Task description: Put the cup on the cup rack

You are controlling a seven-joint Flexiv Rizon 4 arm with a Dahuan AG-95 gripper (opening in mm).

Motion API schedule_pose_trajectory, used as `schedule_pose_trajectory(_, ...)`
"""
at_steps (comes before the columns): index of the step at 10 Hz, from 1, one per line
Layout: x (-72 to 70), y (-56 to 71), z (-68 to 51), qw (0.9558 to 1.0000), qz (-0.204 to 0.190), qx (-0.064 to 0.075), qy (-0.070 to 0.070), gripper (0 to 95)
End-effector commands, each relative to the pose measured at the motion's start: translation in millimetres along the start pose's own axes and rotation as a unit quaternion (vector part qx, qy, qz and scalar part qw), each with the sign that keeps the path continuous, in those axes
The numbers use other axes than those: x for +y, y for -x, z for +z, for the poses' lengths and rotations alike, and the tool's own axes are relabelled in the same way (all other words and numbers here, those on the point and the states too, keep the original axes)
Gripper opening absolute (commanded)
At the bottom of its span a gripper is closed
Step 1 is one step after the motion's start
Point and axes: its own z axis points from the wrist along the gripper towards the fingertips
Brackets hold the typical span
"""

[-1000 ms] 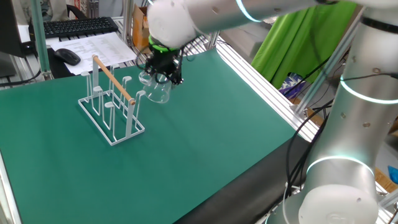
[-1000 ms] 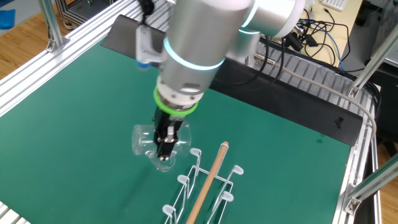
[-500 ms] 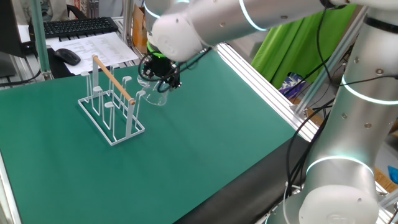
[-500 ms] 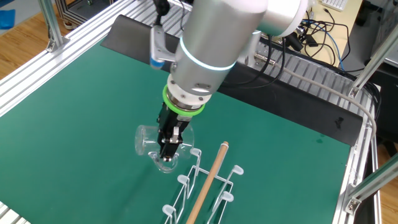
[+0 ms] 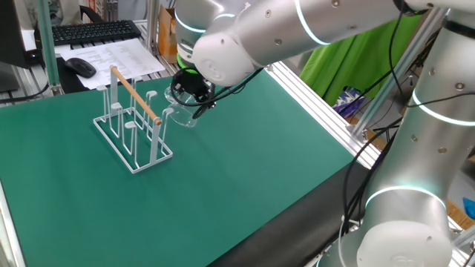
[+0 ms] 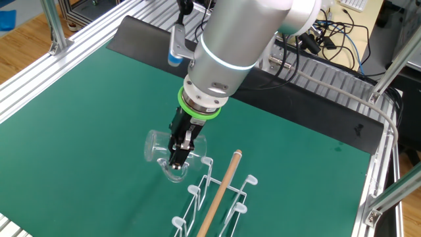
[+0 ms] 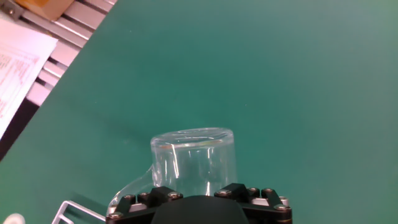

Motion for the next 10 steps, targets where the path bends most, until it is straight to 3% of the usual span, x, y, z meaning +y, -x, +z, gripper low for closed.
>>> schedule_pose_trajectory(1,2.6,-3.0,3.4,1.0,0.005,0.002,-0.005,0.0)
schedule_pose_trajectory(6,0.3,-6.5,3.3,0.9999,0.005,-0.008,-0.008,0.0)
schedule_pose_trajectory(10,-1.2,-9.6,3.9,0.9998,0.02,-0.004,-0.006,0.0)
